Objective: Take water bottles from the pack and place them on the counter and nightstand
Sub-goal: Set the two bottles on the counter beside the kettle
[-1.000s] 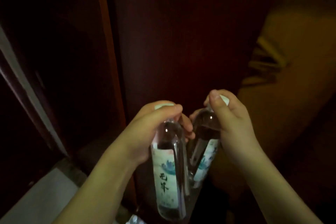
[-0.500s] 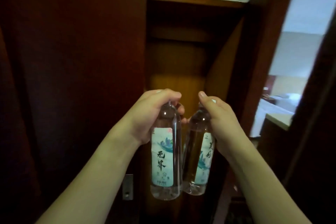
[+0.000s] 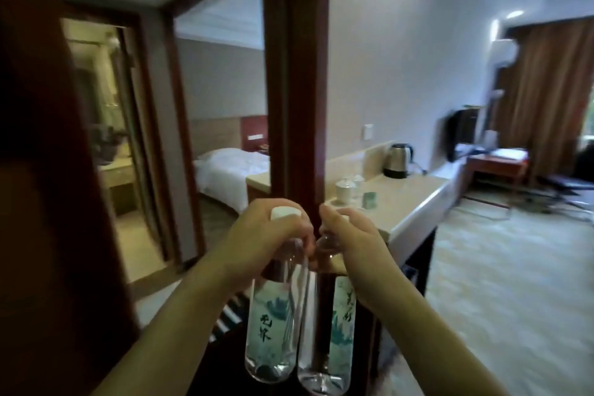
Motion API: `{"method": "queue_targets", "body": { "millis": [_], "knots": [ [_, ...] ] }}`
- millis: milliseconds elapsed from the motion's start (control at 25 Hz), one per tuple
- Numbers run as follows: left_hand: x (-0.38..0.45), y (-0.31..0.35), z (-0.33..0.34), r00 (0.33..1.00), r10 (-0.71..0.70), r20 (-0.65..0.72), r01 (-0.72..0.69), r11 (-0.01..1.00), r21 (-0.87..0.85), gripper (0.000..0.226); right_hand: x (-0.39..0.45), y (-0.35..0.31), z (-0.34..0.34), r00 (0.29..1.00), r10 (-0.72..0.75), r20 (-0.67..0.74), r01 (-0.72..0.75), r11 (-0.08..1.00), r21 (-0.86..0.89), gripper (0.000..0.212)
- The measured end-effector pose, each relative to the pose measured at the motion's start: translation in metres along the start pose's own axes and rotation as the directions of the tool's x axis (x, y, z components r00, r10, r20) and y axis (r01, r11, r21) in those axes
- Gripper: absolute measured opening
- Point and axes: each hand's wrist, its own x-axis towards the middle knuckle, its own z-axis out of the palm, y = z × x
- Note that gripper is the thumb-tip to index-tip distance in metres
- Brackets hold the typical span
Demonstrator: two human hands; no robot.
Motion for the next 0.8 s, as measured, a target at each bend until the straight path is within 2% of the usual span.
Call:
{"method": "queue_targets", "body": {
  "millis": [80,160,240,360,440,560,800],
  "knots": [
    [0.052,-0.015,0.046,0.984,0.101,0.145,-0.095,0.994,-0.051,0.013,0.013,-0.004,-0.064,0.998,-0.044,-0.033,0.043,0.998,-0.038,0.034],
    [0.1,-0.031,0.086,0.949,0.176,0.262,-0.131,0.975,-0.182,0.013,0.026,-0.011,-0.12,0.992,-0.098,-0.083,0.092,0.993,-0.068,0.029],
    [0.145,-0.051,0.123,0.907,0.208,0.367,-0.085,0.942,-0.324,0.011,0.038,-0.011,-0.172,0.981,-0.142,-0.136,0.127,0.986,-0.11,0.027],
    [0.209,-0.081,0.168,0.83,0.257,0.495,-0.002,0.889,-0.458,0.008,0.061,-0.001,-0.236,0.95,-0.232,-0.209,0.172,0.947,-0.272,0.026],
    [0.254,-0.102,0.193,0.788,0.273,0.552,0.005,0.894,-0.449,0.007,0.082,0.013,-0.276,0.926,-0.271,-0.262,0.186,0.933,-0.307,0.017],
    [0.317,-0.14,0.222,0.735,0.291,0.612,-0.036,0.919,-0.394,0.01,0.125,0.042,-0.331,0.913,-0.269,-0.305,0.188,0.944,-0.271,0.009],
    [0.468,-0.224,0.256,0.661,0.311,0.683,0.058,0.886,-0.46,0.013,0.25,0.093,-0.432,0.918,-0.247,-0.309,0.149,0.94,-0.308,0.018]
  ]
}}
